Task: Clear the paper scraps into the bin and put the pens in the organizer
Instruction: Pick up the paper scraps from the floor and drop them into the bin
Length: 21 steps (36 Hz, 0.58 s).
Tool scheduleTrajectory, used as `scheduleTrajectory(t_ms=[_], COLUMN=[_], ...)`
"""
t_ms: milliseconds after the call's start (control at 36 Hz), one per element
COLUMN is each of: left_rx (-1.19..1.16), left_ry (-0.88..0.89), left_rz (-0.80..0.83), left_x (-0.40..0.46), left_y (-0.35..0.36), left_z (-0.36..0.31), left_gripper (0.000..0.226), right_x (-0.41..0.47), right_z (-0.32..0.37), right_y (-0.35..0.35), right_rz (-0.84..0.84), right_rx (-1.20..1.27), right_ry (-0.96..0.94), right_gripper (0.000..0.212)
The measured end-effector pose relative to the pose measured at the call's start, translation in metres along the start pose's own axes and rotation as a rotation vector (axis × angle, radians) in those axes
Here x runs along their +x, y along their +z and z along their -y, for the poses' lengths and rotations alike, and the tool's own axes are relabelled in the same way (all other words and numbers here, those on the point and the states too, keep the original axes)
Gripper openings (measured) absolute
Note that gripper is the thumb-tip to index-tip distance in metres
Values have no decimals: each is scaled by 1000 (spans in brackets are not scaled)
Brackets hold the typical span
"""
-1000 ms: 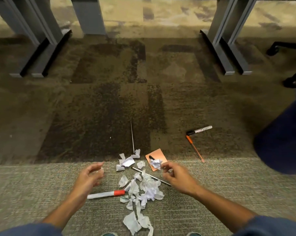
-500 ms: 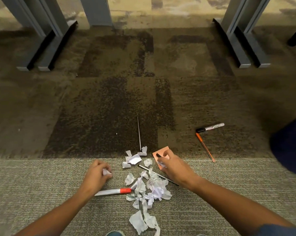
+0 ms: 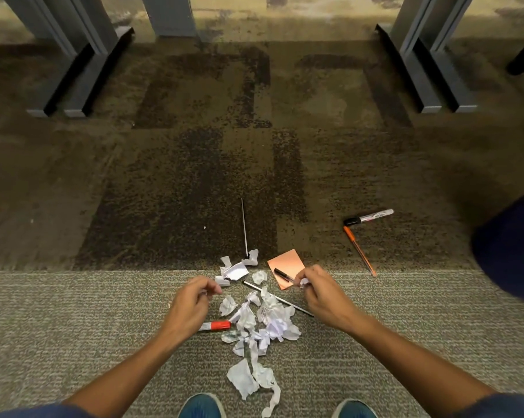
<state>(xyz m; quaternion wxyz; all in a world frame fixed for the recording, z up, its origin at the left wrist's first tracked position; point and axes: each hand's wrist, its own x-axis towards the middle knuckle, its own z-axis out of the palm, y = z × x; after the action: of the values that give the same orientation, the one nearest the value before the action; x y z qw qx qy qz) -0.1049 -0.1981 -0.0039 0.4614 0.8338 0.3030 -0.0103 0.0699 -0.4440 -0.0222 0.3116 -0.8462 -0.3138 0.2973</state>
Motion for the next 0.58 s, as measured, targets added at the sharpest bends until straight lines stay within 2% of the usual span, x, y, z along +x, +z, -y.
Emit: scheduleTrajectory(t_ms=[111, 194, 278, 472, 583], left_rx=[25, 127, 231, 277, 340], left_ry=[75, 114, 109, 119, 167], left_rz=[6, 48, 113, 179, 217], left_x=[-9, -13, -15, -13, -11], left_y=[9, 17, 28, 52, 55], left_z=[-10, -11, -7, 3, 7], left_gripper=[28, 11, 15, 33, 35], right_x=[-13, -19, -24, -32, -31], right_z=[6, 11, 14, 13, 14], right_y=[6, 17, 29, 49, 52], right_rz=[31, 69, 115, 135, 125], right_rx=[-5, -47, -169, -512, -588], right_ry=[-42, -76, -148, -257, -250], right_gripper=[47, 28, 10, 48, 49])
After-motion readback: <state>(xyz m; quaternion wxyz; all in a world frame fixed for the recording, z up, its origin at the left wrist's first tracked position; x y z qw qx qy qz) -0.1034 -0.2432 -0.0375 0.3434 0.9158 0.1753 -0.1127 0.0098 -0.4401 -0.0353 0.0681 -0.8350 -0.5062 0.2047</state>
